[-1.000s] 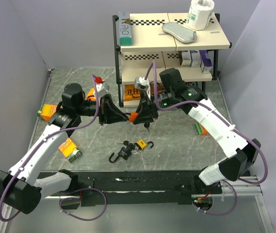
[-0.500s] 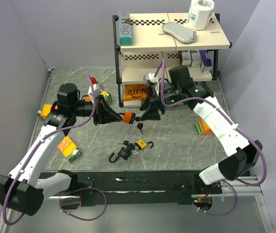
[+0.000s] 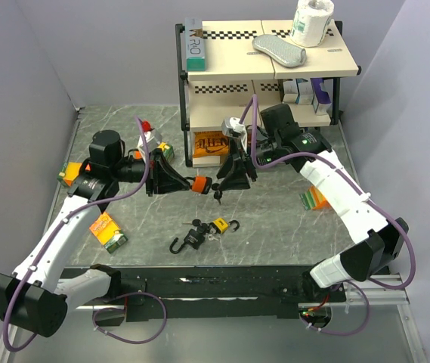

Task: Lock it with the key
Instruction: Lock the lock, then place the key at the center of the board.

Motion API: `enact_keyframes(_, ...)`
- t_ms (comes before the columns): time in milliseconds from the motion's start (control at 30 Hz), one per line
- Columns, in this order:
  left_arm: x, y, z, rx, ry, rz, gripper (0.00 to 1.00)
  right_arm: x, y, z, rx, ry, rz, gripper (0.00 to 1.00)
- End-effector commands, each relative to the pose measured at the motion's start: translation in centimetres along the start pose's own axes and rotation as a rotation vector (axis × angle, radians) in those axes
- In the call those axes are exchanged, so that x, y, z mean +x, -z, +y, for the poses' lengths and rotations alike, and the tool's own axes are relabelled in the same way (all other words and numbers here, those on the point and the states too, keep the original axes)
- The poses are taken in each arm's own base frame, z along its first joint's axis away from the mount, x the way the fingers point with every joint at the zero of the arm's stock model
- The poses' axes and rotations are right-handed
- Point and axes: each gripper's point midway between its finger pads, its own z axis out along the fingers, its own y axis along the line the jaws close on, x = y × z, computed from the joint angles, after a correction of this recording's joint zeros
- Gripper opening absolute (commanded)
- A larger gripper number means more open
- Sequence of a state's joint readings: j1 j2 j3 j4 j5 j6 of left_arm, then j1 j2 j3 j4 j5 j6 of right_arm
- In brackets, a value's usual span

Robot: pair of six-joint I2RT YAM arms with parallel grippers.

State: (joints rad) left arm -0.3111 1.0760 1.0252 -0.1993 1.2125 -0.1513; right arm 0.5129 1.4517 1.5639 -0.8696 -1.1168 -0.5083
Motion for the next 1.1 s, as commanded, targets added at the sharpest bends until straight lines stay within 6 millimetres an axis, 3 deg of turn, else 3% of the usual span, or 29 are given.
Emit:
enact_keyframes(0, -1.7, -0.3, -1.3, 0.037, -0.103, -0.029, 0.01, -1.1, -0.4, 1.1, -0.056, 0.049, -0.027, 0.53)
enact_keyframes(167, -2.0, -0.5, -1.2, 0.030, -0.083, -0.046, 0.01, -0.4, -0.5, 1.3, -0.068, 0.045, -0.011, 0.34)
enact_keyframes(233, -2.1, -0.6, -1.1, 0.022, -0.080, -0.050, 0.01, 0.2, -0.5, 1.4, -0.066, 0.035, 0.003, 0.31)
enact_keyframes(433, -1.8, -0.6, -0.7, 0.012, -0.075, -0.042, 0.01, 1.2, 0.4, 1.3, -0.036, 0.020, 0.020, 0.00)
enact_keyframes(633, -0.6, -0.1, 0.6, -0.022, -0.094, -0.006, 0.01, 3.1, 3.1, 0.6, 0.026, -0.007, 0.052, 0.00)
enact_keyframes(767, -0.5, 0.6, 2.0, -0.060, -0.091, -0.008, 0.01, 6.0, 6.1, -0.8, 0.107, -0.113, 0.070, 0.00)
enact_keyframes(833, -0.4, 0.6, 2.3, -0.065, -0.091, -0.004, 0.01, 8.4, 6.8, -2.0, 0.143, -0.186, 0.084, 0.00)
enact_keyframes(1067, 0.2, 0.5, 3.6, -0.099, -0.060, 0.011, 0.01, 18.6, 12.0, -10.4, 0.488, -0.461, 0.180, 0.00)
